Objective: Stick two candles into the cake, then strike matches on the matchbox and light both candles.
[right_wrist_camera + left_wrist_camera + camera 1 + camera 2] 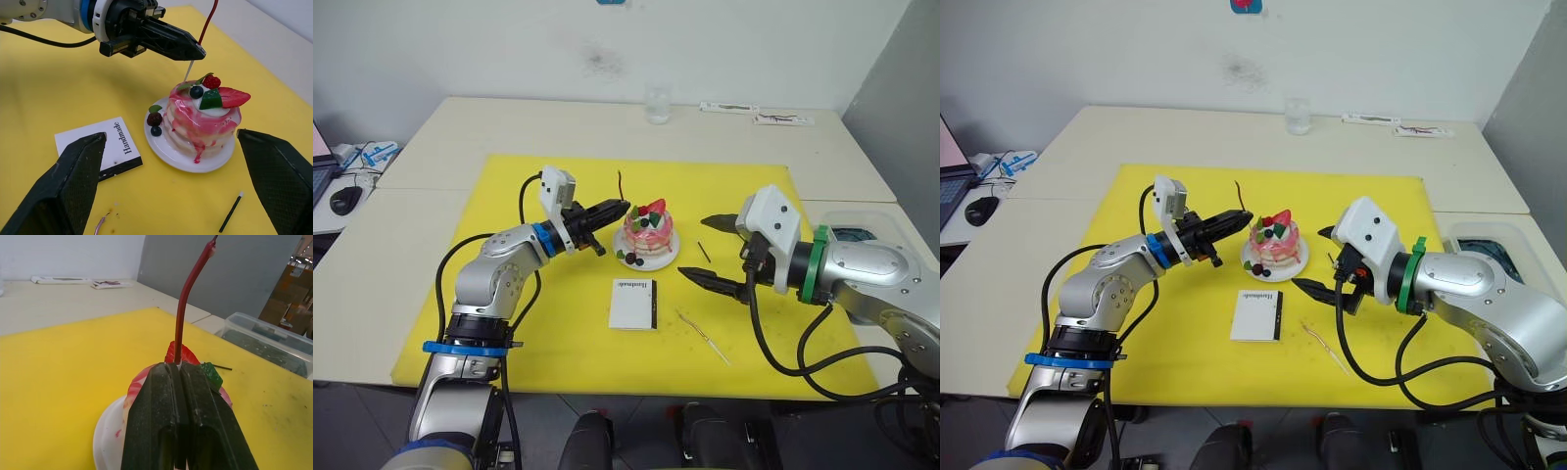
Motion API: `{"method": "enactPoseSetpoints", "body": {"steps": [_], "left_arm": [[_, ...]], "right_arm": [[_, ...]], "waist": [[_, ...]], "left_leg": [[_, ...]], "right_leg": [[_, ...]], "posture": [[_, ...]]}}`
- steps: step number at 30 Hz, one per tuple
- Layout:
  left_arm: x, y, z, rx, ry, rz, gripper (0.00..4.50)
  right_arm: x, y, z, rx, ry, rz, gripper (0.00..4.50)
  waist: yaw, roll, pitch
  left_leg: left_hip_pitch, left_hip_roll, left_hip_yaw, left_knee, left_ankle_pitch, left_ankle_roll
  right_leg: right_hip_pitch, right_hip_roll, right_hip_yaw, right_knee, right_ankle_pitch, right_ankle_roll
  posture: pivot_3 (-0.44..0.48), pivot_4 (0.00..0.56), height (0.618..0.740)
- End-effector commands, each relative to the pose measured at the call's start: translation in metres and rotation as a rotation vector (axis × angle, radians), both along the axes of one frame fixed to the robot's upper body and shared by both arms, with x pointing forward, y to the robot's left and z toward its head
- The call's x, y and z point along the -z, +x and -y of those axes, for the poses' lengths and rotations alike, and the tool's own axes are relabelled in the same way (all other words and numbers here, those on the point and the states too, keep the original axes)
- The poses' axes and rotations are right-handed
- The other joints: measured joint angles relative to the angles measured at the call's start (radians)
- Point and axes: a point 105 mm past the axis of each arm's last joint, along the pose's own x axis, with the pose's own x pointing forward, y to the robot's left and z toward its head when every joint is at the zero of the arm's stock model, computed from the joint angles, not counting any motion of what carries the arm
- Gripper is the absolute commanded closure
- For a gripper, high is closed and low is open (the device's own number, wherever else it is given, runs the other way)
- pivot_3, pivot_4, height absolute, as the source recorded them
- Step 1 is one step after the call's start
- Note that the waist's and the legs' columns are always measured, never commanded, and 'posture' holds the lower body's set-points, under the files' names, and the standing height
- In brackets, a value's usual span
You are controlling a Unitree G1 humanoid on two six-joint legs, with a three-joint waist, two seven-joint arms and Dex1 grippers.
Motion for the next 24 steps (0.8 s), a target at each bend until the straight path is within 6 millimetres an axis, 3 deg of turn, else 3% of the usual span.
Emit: {"method": "enactPoseSetpoints", "body": {"steps": [1, 11, 24], "left_arm": [[-0.0125, 0.0024, -0.0012, -0.015, -0.009, 0.065, 4.5], [-0.0128, 0.0087, -0.0054, -0.064, -0.02, 0.087, 4.5], [-0.0127, 0.0019, 0.0013, -0.015, -0.054, 0.062, 4.5]], "right_arm": [[-0.0074, -0.0041, -0.0015, -0.011, 0.003, 0.045, 0.03], [-0.0067, -0.0049, -0.0023, -0.018, 0.004, 0.042, 0.03], [-0.0045, -0.0074, -0.0024, -0.023, -0.001, 0.032, 0.03]], "waist": [[0.0, 0.0, 0.0], [0.0, 0.0, 0.0], [0.0, 0.0, 0.0]], "left_leg": [[0.0, 0.0, 0.0, 0.0, 0.0, 0.0], [0.0, 0.0, 0.0, 0.0, 0.0, 0.0], [0.0, 0.0, 0.0, 0.0, 0.0, 0.0]], "right_leg": [[0.0, 0.0, 0.0, 0.0, 0.0, 0.0], [0.0, 0.0, 0.0, 0.0, 0.0, 0.0], [0.0, 0.0, 0.0, 0.001, 0.0, 0.0]], "posture": [[0.0, 0.15, 0.74], [0.0, 0.15, 0.74], [0.0, 0.15, 0.74]]}}
